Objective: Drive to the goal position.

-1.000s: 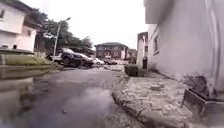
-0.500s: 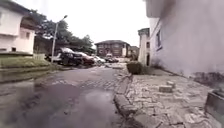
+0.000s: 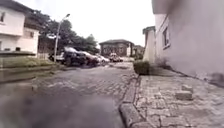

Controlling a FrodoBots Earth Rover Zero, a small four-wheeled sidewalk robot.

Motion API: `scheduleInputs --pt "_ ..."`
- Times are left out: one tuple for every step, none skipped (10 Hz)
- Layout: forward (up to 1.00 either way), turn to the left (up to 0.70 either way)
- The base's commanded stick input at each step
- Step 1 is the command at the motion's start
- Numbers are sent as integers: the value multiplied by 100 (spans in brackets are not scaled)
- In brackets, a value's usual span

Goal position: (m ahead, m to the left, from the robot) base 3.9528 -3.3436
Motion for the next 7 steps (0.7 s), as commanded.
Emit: scheduleInputs --pt "69 16" --pt "69 3" --pt "69 3" --pt "69 3" --pt "69 3" --pt "69 3" --pt "69 3"
